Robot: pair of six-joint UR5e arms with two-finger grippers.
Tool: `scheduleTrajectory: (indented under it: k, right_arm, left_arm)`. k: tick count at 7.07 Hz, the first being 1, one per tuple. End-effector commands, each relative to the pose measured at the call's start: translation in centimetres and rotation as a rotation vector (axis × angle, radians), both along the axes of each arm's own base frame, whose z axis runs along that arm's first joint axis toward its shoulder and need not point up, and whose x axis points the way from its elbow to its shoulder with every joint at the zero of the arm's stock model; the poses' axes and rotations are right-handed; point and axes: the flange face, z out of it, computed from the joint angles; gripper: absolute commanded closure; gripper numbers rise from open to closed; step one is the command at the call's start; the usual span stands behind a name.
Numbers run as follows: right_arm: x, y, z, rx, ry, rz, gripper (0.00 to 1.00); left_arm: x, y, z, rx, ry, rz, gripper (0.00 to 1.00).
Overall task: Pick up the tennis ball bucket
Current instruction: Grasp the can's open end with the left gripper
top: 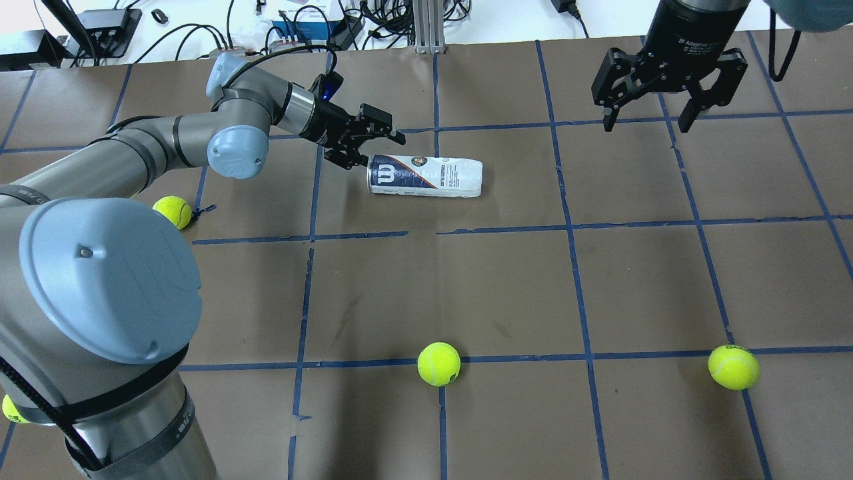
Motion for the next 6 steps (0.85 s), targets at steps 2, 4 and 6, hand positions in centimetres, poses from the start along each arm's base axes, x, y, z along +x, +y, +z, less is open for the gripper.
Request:
scheduleTrajectory:
  k: [2,4,6]
  right_arm:
    - [5.4,-0.1,-0.7,-0.059,-0.003,0.051,0.0]
    - [5.9,0.0,-0.9,-0.066,0.004,0.038,0.0]
    - [5.9,-0.2,-0.8,-0.078,0.004,0.04,0.0]
  left_arm:
    - [-0.7,1.7,1.6,0.055,0.033,0.044,0.37]
    - [-0.5,2.9,4.0,0.042,0.019,0.045,0.88]
    - [-0.4,3.4,8.4,0.067,0.007,0.106,0.99]
